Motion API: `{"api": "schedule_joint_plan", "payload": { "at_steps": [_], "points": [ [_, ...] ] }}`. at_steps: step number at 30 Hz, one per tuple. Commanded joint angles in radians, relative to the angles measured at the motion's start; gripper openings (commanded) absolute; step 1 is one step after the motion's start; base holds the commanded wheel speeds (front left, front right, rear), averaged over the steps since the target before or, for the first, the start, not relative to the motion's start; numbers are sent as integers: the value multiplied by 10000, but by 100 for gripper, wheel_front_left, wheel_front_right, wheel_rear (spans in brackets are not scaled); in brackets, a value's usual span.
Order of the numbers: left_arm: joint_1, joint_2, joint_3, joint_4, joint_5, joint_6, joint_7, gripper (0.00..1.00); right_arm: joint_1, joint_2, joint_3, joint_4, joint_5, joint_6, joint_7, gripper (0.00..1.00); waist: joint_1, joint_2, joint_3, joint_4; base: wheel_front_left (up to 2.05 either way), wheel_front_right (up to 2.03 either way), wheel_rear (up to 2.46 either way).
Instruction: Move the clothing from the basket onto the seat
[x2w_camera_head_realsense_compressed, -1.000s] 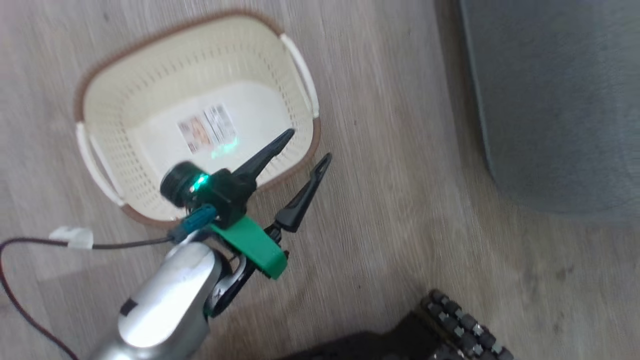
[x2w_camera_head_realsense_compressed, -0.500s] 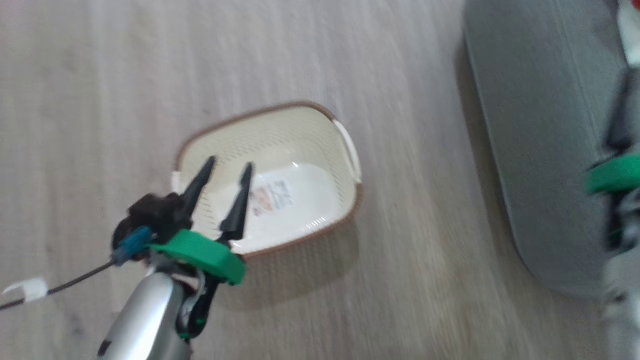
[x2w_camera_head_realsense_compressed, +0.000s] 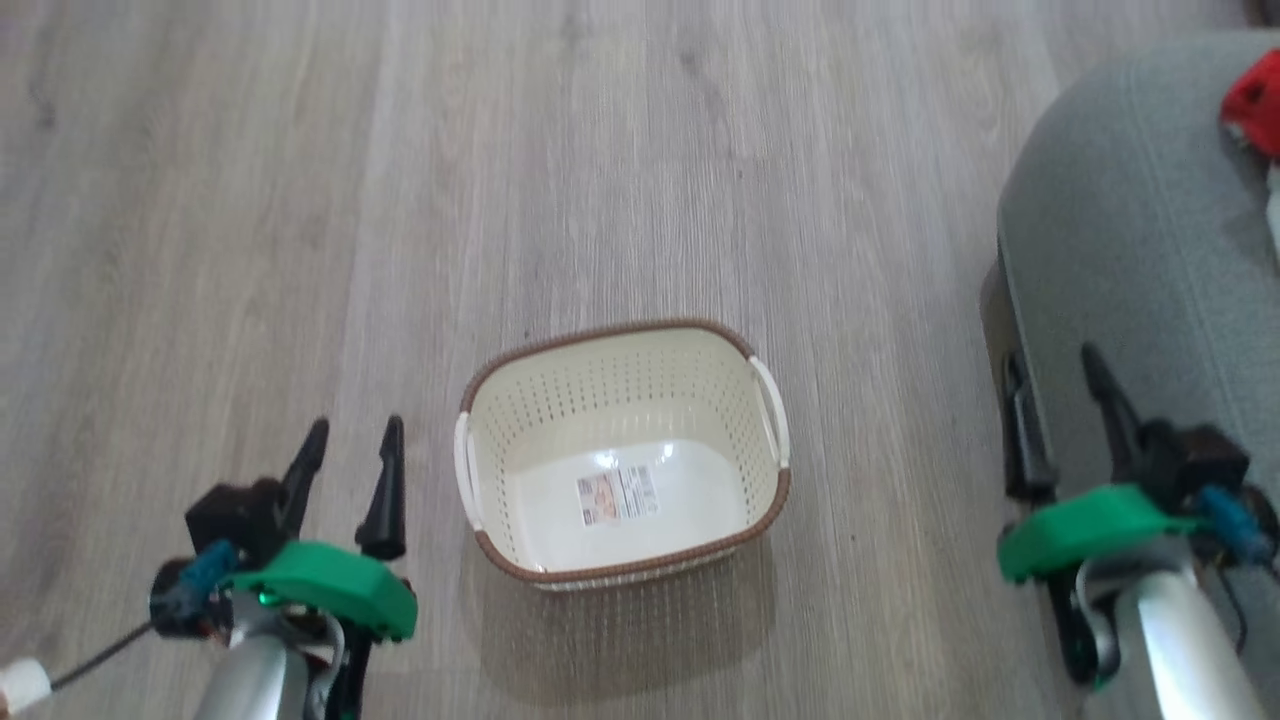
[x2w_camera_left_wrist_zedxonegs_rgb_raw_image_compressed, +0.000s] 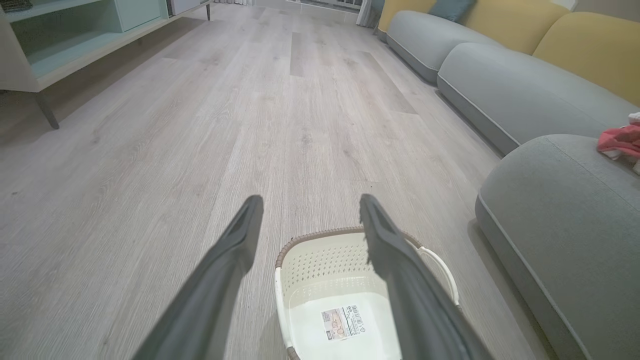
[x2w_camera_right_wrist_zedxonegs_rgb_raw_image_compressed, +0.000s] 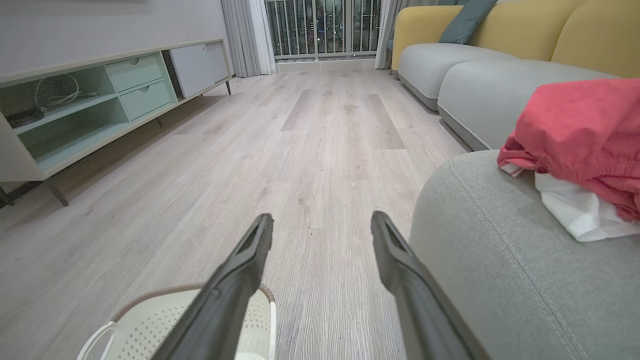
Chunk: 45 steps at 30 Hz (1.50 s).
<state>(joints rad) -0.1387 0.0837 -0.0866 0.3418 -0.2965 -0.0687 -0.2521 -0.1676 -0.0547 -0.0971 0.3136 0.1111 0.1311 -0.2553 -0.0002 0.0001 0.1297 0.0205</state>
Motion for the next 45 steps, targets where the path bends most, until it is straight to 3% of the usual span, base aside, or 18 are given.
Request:
{"api": "schedule_joint_plan", "payload": {
  "at_steps": [1,22,23,27,45],
  "points": [
    [-200,20,425,-285,87,-68,-96,100,22,32,252,-256,-66,-4,-64,100,2,-1,-230,64,0,0,0],
    [284,-324,1174,-179,619,-415,-97,100,555,44,736,-313,-167,-4,-64,100,2,-1,-709,205,0,0,0],
    [600,-355,834,96,529,-422,0,0,797,36,460,38,-134,0,0,0,2,-1,-710,206,0,0,0],
    [656,-400,856,528,420,-425,103,0,840,46,436,465,-22,0,51,0,2,-1,-717,205,0,0,0],
    [620,-391,1013,300,-1555,-453,616,0,824,46,360,279,2170,-1,574,0,2,-1,-797,145,0,0,0]
  ]
}}
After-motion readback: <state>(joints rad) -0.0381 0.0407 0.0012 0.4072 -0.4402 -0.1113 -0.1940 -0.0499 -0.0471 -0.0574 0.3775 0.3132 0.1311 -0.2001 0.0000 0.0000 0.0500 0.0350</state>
